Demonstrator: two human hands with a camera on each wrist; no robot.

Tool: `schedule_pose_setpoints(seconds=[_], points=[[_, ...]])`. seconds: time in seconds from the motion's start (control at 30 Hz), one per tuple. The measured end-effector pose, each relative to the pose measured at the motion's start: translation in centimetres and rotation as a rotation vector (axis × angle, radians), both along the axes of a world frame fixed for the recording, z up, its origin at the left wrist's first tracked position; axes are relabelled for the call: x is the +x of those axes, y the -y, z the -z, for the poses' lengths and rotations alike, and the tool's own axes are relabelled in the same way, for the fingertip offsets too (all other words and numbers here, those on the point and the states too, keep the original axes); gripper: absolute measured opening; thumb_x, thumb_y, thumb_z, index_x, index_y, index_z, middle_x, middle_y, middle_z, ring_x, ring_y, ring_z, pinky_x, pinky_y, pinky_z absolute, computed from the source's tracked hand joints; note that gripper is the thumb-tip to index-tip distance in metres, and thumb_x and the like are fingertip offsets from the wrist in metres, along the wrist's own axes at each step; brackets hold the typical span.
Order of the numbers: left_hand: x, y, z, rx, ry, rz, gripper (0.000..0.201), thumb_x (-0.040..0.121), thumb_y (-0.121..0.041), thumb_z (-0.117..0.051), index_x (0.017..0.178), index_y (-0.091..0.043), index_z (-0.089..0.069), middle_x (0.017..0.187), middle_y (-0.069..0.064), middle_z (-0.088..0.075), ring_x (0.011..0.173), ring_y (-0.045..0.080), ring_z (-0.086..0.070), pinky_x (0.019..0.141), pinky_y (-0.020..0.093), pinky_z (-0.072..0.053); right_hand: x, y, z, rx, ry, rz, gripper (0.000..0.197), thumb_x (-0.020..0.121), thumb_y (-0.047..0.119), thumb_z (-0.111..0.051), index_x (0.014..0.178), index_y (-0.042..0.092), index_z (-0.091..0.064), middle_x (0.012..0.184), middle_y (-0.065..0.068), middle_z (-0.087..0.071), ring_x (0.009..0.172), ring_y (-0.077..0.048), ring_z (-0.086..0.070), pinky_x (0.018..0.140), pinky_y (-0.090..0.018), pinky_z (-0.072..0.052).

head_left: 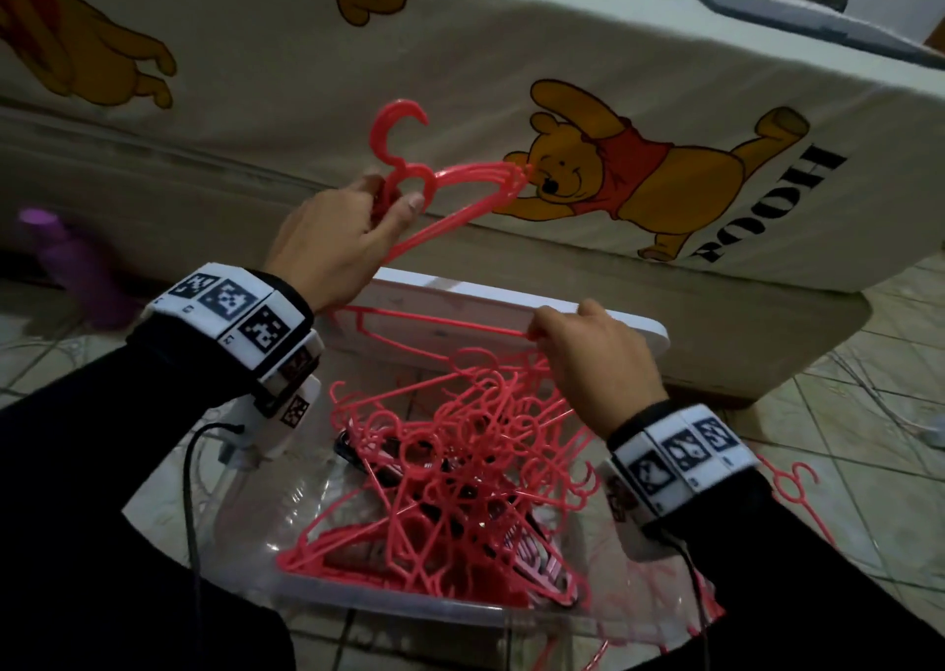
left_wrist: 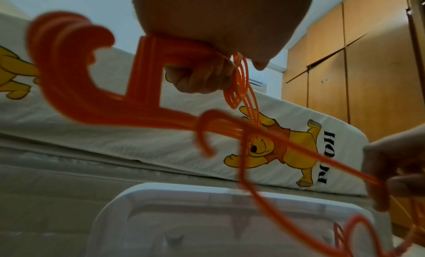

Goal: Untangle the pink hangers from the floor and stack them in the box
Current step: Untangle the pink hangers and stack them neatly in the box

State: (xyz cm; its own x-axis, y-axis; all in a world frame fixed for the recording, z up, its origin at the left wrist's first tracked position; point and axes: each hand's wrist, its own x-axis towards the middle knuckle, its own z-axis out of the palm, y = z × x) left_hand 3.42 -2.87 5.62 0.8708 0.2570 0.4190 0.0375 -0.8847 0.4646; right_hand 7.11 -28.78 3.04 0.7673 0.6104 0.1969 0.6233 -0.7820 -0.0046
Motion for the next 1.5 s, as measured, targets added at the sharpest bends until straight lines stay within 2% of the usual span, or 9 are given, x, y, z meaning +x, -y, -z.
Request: schedule_pose_setpoints(seconds=[0.23,0.37,0.5,0.67,0.9,1.13,1.23,1.37,1.5], points=[[0.0,1.5,1.4,-0.023,-0.232,0.316,0.094,0.060,-0.095,-0.030,0.123,-0.028,-0.046,0.111,-0.013,-0.061,0.097,0.009,-0.058,0.084,0.032,-0.047,0.9,3.1,-0.5,0.250,-0.059,0.062,0.017,0.091,0.019,-0.055,0.102,0.029,-0.062,0.075,0.013,-0.046,0.077,-0.019,-0.053,0.060,-0.032,-0.042],[0.3,2.1,1.6,0.019,-0.168,0.379,0.070,0.068,-0.079,-0.039,0.105,-0.021,-0.054,0.078,-0.015,-0.057,0.067,0.009,-0.055,0.060,0.025,-0.038,1.1,3.5,-0.2,0.243,-0.069,0.009,0.016,0.093,0.013,-0.051,0.103,0.020,-0.062,0.091,0.003,-0.067,0.093,-0.018,-0.049,0.069,-0.033,-0.041],[0.4,2.5,1.5,0.029,-0.110,0.382,0.059,0.075,-0.067,-0.043,0.105,-0.017,-0.054,0.083,-0.011,-0.057,0.071,0.011,-0.054,0.064,0.027,-0.037,0.6,3.1,-0.2,0.339,0.031,0.008,0.025,0.087,0.006,-0.059,0.112,0.011,-0.056,0.110,-0.006,-0.051,0.082,-0.015,-0.048,0.067,-0.024,-0.033],[0.5,2.6,2.0,-0.113,-0.224,0.286,0.038,0.080,-0.062,-0.051,0.093,-0.027,-0.053,0.084,-0.010,-0.059,0.081,0.015,-0.060,0.073,0.036,-0.048,-0.6,1.9,0.2,0.206,0.080,-0.217,0.022,0.078,-0.003,-0.064,0.098,0.006,-0.064,0.098,-0.011,-0.059,0.084,-0.028,-0.060,0.057,-0.034,-0.049],[0.6,3.2,2.4,-0.257,-0.393,0.253,0.028,0.084,-0.055,-0.056,0.088,-0.028,-0.054,0.072,-0.005,-0.059,0.037,0.004,-0.050,0.046,0.029,-0.047,-1.2,0.3,2.9,-0.096,-0.029,-0.375,0.021,0.081,0.010,-0.065,0.102,0.012,-0.067,0.094,-0.007,-0.062,0.085,-0.027,-0.057,0.064,-0.036,-0.046],[0.6,2.8,1.8,-0.217,-0.368,0.219,0.061,0.079,-0.075,-0.025,0.087,-0.026,-0.060,0.079,-0.011,-0.061,0.073,0.005,-0.058,0.071,0.032,-0.043,-1.1,0.4,3.1,-0.006,-0.162,-0.363,0.018,0.091,0.019,-0.057,0.105,0.010,-0.064,0.101,-0.006,-0.062,0.096,-0.024,-0.051,0.071,-0.039,-0.047],[0.9,2.6,1.2,-0.401,-0.261,0.172,0.067,0.078,-0.078,-0.017,0.077,-0.027,-0.061,0.052,-0.022,-0.056,0.047,-0.010,-0.050,0.055,0.026,-0.034,-0.7,1.1,2.2,0.085,-0.196,-0.313,0.017,0.090,0.020,-0.059,0.101,0.010,-0.065,0.102,-0.007,-0.061,0.101,-0.025,-0.050,0.079,-0.042,-0.044],[1.2,2.2,0.7,-0.676,-0.164,0.151,0.068,0.084,-0.078,-0.016,0.070,-0.027,-0.059,0.044,-0.018,-0.051,0.036,-0.006,-0.044,0.049,0.028,-0.019,-0.3,1.9,1.1,0.275,-0.210,-0.254,0.010,0.083,0.011,-0.067,0.092,0.005,-0.066,0.090,-0.008,-0.063,0.086,-0.017,-0.052,0.075,-0.031,-0.040],[0.8,2.4,0.4,-0.663,-0.134,0.190,0.067,0.086,-0.075,-0.016,0.080,-0.025,-0.060,0.047,-0.025,-0.052,0.040,-0.009,-0.046,0.052,0.026,-0.030,0.2,2.2,0.4,0.613,-0.225,-0.077,0.010,0.079,0.013,-0.074,0.085,0.008,-0.068,0.082,0.003,-0.056,0.070,-0.001,-0.047,0.068,-0.009,-0.039]])
